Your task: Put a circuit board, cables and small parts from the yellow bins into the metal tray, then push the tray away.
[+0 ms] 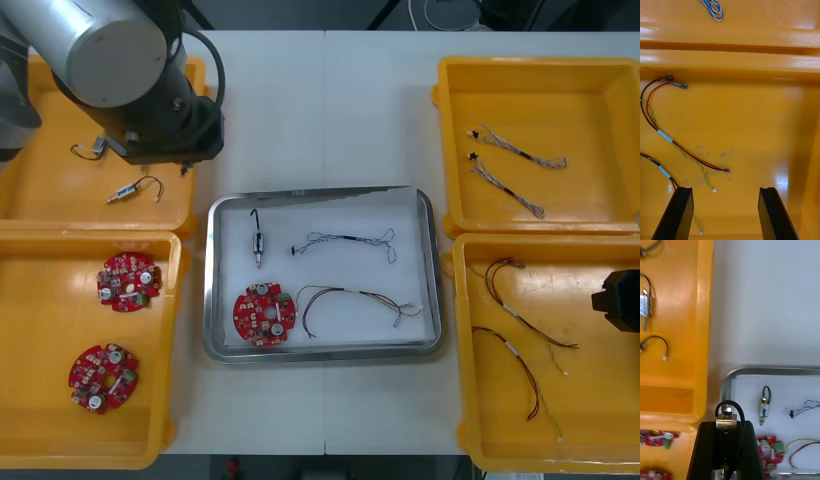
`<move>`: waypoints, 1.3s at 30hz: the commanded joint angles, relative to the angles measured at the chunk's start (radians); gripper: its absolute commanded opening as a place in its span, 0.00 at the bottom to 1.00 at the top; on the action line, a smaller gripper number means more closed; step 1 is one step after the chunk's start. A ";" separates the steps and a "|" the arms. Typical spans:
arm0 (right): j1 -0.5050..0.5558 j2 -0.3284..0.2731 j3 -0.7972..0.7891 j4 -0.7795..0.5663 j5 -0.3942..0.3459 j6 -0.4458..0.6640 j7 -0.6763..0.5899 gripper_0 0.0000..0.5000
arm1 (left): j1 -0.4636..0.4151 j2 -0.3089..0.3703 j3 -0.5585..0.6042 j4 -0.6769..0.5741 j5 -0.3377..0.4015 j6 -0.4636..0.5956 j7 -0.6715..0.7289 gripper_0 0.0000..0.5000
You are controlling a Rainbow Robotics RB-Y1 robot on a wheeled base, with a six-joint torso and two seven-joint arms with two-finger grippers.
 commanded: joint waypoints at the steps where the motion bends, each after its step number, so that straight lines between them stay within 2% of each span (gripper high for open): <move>1: 0.022 0.010 0.000 -0.033 0.020 0.003 -0.026 1.00 | -0.010 -0.047 -0.088 -0.034 0.017 -0.018 -0.020 0.00; 7: 0.022 0.010 0.004 -0.033 0.020 0.003 -0.027 1.00 | -0.012 -0.067 -0.171 -0.025 0.015 -0.082 0.057 0.00; 12: 0.022 0.009 0.004 -0.035 0.017 0.003 -0.026 1.00 | -0.012 -0.080 -0.226 -0.007 0.018 -0.134 0.069 0.00; 17: 0.022 0.010 0.011 -0.041 0.010 0.003 -0.027 1.00 | -0.013 -0.110 -0.297 0.068 0.006 -0.251 0.091 0.00; 23: 0.020 0.010 0.014 -0.041 0.007 0.003 -0.027 1.00 | -0.018 -0.130 -0.359 0.147 -0.011 -0.326 0.103 0.00; 28: 0.022 0.009 0.015 -0.041 0.003 0.003 -0.027 1.00 | -0.018 -0.129 -0.407 0.160 -0.042 -0.345 0.111 0.00; 35: 0.022 0.009 0.015 -0.041 0.003 0.003 -0.027 1.00 | -0.018 -0.130 -0.419 0.179 -0.043 -0.374 0.125 0.01; 36: 0.022 0.010 0.015 -0.041 0.003 0.003 -0.027 1.00 | -0.018 -0.130 -0.418 0.180 -0.045 -0.375 0.128 0.06; 37: 0.022 0.009 0.015 -0.041 0.003 0.003 -0.027 1.00 | -0.018 -0.130 -0.419 0.179 -0.046 -0.375 0.129 0.16; 38: 0.022 0.010 0.015 -0.041 0.003 0.003 -0.027 1.00 | -0.018 -0.130 -0.419 0.179 -0.048 -0.374 0.131 0.35; 39: 0.022 0.010 0.015 -0.041 0.003 0.003 -0.027 1.00 | -0.018 -0.129 -0.418 0.179 -0.048 -0.374 0.132 0.48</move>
